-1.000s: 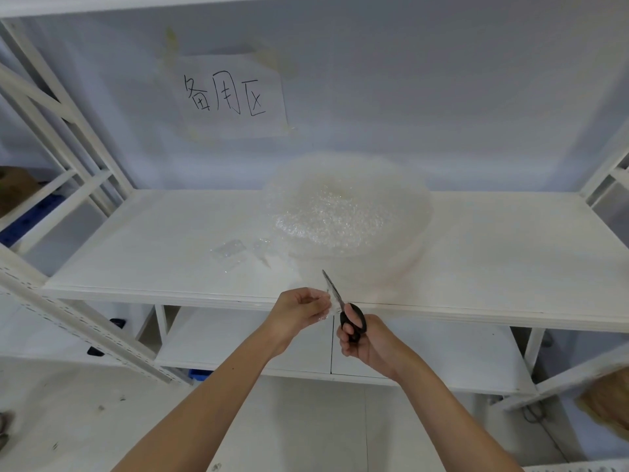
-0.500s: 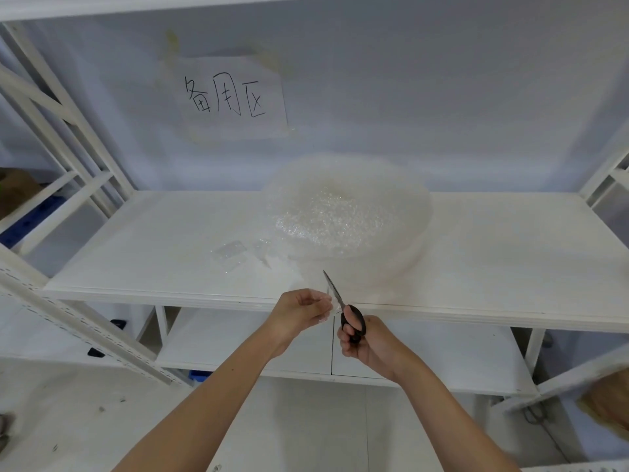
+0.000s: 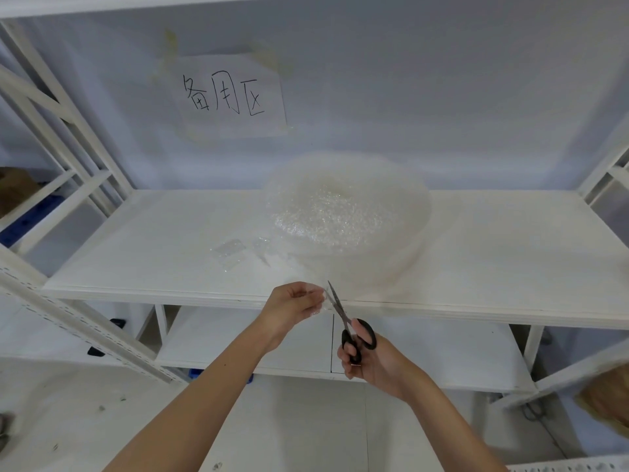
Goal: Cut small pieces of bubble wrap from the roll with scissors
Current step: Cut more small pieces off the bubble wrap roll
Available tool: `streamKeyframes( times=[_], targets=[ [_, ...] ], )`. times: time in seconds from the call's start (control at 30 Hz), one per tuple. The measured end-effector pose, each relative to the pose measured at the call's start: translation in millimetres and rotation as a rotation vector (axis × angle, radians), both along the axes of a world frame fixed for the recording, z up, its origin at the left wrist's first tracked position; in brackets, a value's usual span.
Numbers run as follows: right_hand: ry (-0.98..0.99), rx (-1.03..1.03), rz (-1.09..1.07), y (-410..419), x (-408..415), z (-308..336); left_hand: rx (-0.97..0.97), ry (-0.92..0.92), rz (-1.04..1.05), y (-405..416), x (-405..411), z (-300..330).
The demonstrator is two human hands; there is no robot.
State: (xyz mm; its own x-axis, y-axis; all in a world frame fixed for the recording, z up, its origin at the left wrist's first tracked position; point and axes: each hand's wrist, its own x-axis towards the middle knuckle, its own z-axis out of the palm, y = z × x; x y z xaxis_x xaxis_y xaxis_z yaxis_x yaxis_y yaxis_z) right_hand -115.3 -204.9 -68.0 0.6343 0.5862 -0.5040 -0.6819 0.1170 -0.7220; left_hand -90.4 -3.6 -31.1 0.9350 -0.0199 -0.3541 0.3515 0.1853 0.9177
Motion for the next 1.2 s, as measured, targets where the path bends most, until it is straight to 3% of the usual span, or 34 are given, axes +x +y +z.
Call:
streamKeyframes(
  times=[0.4,1.2],
  targets=[
    [-0.049,0.012,-0.008,2.1,8.9,7.2,0.022,0.052,-0.087,-6.5,-11.1,-2.6],
    [-0.029,-0.053,0.154,-12.2,4.0,-4.5,0.070,-0.039,0.015,-7.8,-11.8,-0.1]
  ],
)
